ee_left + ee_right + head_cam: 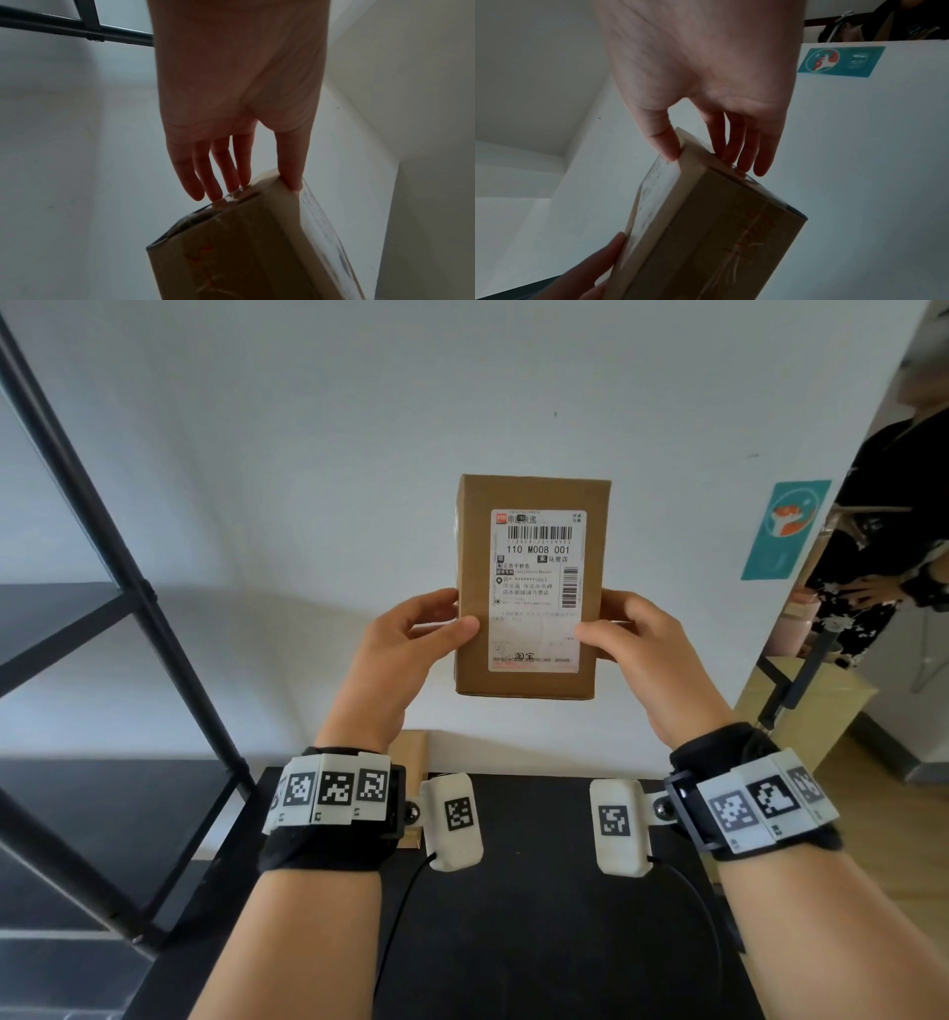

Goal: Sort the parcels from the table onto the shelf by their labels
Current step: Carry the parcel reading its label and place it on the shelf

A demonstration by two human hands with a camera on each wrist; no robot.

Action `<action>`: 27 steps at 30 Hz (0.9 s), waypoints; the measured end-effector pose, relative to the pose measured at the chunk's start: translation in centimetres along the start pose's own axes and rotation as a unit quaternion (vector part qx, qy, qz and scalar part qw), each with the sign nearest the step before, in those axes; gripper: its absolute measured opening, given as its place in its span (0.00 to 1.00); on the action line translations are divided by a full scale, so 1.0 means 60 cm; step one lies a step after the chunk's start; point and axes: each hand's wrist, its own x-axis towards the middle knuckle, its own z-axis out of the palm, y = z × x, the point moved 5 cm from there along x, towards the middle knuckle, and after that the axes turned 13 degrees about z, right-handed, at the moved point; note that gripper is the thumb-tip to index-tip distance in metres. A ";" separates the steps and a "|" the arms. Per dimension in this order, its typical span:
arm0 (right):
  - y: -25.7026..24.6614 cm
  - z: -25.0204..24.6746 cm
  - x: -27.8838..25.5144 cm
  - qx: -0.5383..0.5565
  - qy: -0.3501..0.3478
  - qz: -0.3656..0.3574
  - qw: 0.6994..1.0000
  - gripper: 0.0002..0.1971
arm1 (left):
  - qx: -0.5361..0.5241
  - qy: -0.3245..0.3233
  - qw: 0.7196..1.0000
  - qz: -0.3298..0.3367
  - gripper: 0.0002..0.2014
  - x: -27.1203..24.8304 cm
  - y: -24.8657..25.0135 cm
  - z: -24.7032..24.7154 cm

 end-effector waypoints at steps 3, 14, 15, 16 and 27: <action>0.006 0.000 0.003 0.014 -0.001 0.019 1.000 0.14 | -0.005 0.007 1.000 -0.016 0.31 -0.002 -0.005 0.003; 0.011 -0.001 -0.002 0.011 -0.009 0.047 0.999 0.13 | 0.008 0.011 0.999 -0.035 0.22 -0.010 -0.009 0.011; 0.010 -0.001 -0.002 0.010 -0.009 0.046 0.999 0.13 | 0.009 0.011 0.999 -0.036 0.23 -0.010 -0.009 0.011; 0.010 0.000 -0.002 0.008 -0.008 0.046 0.999 0.13 | 0.009 0.012 0.999 -0.035 0.24 -0.011 -0.009 0.011; 0.014 0.007 -0.008 0.004 -0.010 0.051 0.999 0.12 | 0.012 0.039 0.999 -0.014 0.23 -0.014 0.004 0.010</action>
